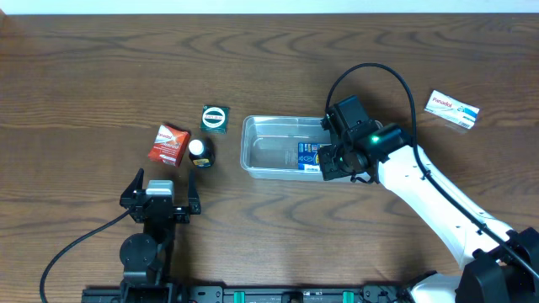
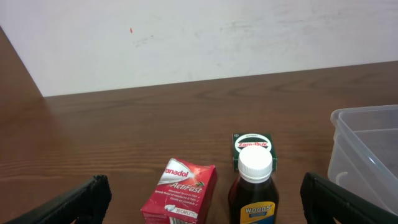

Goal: Pack container
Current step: 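Press the blue box flat in the container and open the right gripper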

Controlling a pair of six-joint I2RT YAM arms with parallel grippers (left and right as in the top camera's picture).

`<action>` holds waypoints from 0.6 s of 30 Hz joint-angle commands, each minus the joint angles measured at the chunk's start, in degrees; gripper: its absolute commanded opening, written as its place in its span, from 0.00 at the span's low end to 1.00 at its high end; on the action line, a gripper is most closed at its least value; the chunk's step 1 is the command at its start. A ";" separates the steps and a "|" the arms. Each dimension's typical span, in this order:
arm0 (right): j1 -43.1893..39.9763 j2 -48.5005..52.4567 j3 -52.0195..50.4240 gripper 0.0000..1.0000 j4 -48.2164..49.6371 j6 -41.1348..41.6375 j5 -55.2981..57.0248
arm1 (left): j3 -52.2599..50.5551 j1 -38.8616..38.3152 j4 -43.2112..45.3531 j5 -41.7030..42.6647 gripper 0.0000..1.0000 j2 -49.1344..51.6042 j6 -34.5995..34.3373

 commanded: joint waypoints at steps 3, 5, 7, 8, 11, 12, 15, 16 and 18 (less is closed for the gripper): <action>-0.35 -0.79 0.90 0.50 -0.74 0.70 -0.33 | -1.11 0.22 -2.10 -1.31 0.98 -0.35 -0.48; -0.37 -0.55 0.74 0.50 -0.94 0.66 0.20 | -1.11 0.22 -2.10 -1.31 0.98 -0.35 -0.50; -0.37 -0.22 0.46 0.50 -0.94 0.66 0.55 | -1.11 0.22 -2.10 -1.31 0.98 -0.35 -0.48; -0.37 0.00 0.37 0.50 -0.90 0.68 0.52 | -1.11 0.22 -2.10 -1.31 0.98 -0.35 -0.48; -0.35 0.52 0.31 0.50 -0.90 0.68 0.50 | -1.11 0.22 -2.10 -1.29 0.98 -0.35 -0.50; -0.35 0.66 0.26 0.50 -0.87 0.68 0.50 | -1.11 0.22 -2.10 -1.31 0.98 -0.35 -0.48; -0.37 0.92 0.13 0.50 -0.85 0.68 0.50 | -1.11 0.22 -2.10 -1.31 0.98 -0.35 -0.48; -0.37 0.92 0.11 0.50 -0.87 0.68 0.52 | -1.11 0.22 -2.10 -1.31 0.98 -0.35 -0.48; -0.35 0.92 0.04 0.50 -0.87 0.68 0.52 | -1.11 0.22 -2.10 -1.31 0.98 -0.35 -0.48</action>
